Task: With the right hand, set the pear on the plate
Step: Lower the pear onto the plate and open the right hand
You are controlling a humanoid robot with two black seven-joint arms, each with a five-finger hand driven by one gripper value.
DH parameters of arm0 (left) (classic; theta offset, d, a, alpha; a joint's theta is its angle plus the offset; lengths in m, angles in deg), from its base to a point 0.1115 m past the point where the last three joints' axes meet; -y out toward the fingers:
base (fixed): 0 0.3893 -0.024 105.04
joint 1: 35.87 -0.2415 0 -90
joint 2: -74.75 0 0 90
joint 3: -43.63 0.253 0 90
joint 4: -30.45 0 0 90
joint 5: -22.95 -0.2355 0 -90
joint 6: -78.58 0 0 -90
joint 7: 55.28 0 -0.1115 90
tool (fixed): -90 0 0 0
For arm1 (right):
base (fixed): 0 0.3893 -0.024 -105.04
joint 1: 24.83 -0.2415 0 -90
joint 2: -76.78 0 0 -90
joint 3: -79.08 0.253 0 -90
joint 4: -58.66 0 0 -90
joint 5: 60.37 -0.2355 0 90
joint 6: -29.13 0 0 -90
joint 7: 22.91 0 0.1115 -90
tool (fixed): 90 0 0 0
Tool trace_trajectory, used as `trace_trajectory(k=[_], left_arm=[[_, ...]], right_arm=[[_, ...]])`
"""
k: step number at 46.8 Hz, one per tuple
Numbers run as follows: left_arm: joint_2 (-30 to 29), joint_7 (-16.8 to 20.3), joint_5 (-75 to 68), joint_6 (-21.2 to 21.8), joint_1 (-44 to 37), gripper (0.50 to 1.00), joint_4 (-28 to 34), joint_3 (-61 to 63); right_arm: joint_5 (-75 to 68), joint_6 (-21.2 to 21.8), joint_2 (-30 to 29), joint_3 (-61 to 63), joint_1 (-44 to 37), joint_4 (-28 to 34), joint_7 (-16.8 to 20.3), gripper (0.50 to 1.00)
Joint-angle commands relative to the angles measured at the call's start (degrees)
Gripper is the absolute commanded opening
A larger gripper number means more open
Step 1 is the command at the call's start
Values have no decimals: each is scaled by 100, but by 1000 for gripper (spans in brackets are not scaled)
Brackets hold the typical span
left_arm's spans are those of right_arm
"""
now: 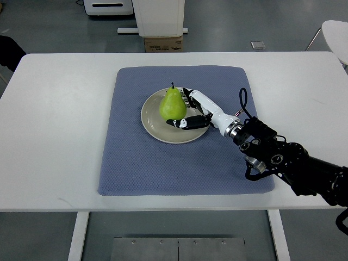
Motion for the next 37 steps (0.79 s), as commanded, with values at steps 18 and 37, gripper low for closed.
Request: trace_trajectory(k=[18, 37], left_arm=[[0, -2, 0, 0, 0, 1000, 0, -5], [0, -2, 0, -9, 0, 1000, 0, -5]], right_arm=[[0, 0, 0, 0, -17, 1, 0, 970], [-17, 9, 0, 53, -60, -43, 0, 987]])
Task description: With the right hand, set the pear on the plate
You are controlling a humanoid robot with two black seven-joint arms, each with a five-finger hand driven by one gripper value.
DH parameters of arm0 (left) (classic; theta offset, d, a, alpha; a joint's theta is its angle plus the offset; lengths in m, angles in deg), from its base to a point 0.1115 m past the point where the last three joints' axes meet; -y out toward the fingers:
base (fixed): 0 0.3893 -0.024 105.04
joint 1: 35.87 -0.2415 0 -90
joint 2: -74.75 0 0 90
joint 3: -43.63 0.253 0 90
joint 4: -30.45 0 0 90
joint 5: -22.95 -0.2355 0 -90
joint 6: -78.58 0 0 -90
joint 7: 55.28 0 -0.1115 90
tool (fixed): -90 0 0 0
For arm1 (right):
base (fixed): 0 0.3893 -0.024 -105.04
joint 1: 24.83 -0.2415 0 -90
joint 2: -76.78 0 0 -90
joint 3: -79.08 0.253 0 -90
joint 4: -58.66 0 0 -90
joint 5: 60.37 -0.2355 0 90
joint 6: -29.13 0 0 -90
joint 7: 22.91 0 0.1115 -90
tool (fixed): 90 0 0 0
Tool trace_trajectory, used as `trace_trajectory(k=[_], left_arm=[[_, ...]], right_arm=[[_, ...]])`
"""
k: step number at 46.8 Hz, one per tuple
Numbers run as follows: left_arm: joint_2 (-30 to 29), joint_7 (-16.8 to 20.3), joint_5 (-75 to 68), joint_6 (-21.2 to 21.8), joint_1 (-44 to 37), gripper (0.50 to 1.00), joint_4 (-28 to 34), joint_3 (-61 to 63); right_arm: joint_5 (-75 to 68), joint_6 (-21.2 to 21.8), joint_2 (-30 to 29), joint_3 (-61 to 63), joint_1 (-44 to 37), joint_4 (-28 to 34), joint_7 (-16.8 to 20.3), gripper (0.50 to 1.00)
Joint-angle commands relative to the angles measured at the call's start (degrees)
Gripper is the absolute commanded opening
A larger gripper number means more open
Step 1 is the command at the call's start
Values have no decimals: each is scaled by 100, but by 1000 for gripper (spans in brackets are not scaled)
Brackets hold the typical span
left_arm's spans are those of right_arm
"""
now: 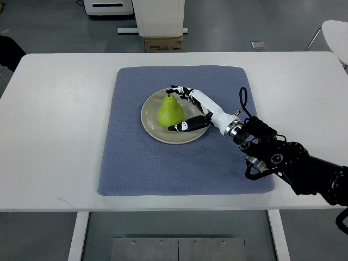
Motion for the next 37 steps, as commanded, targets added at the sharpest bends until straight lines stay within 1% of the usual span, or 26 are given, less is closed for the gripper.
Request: trace_trajectory(k=[1, 9, 29, 37], left_arm=[[0, 0, 0, -8, 0, 1000, 0, -6], [0, 0, 0, 1, 0, 1000, 0, 3], [0, 0, 0, 1, 0, 1000, 0, -6], [0, 0, 0, 1, 0, 1000, 0, 3]], right_arm=[[-12, 1, 0, 19, -26, -42, 0, 987], [-56, 18, 17, 28, -53, -68, 0, 987], [-109, 98, 835, 318, -26, -86, 0, 987], [-469, 98, 1054, 414, -18, -112, 0, 987]])
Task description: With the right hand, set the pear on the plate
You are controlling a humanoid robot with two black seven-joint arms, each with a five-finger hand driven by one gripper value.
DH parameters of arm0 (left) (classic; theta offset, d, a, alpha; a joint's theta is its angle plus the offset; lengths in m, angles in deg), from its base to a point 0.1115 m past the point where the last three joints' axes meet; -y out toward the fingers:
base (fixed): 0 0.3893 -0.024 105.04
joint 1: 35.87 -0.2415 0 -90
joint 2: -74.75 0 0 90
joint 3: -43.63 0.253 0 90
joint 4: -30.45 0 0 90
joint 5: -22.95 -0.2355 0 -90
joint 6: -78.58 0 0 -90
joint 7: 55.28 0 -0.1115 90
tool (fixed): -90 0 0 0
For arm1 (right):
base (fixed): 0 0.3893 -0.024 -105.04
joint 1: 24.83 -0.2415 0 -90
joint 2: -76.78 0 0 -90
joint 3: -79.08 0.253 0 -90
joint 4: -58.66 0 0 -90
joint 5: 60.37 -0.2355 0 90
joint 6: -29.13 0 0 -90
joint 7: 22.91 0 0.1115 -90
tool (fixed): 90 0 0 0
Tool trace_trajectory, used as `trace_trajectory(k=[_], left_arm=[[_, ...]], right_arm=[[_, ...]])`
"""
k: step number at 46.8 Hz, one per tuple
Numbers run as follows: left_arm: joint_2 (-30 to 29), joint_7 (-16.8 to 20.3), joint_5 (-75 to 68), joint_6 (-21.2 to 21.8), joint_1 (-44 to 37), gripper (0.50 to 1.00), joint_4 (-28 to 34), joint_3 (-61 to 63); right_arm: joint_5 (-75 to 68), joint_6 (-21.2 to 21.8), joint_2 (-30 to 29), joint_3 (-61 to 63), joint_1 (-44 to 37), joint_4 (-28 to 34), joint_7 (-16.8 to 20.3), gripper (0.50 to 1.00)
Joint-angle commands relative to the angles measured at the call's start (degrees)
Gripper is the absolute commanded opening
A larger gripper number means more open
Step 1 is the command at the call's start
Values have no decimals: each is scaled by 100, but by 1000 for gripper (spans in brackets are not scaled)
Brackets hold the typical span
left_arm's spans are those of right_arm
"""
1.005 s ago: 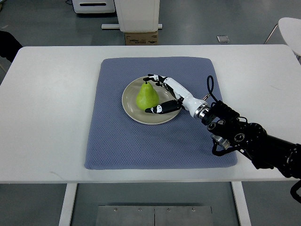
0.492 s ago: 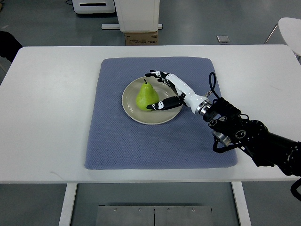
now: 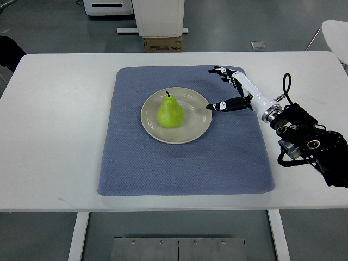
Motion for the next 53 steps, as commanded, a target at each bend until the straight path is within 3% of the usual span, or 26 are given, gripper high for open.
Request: trace_trajectory(k=[1, 18, 36, 53], left_arm=[[0, 0, 0, 1, 0, 1000, 0, 1], [0, 0, 0, 1, 0, 1000, 0, 1], [0, 0, 0, 1, 0, 1000, 0, -8], [0, 0, 0, 1, 0, 1000, 0, 1]], right_arm=[[-204, -9, 68, 104, 10, -26, 0, 985], [-627, -62, -116, 1272, 300, -545, 669, 987], [-1110, -88, -371, 2564, 362, -607, 1619, 1000], [-1101, -97, -801, 3409, 467, -738, 1628, 1000]])
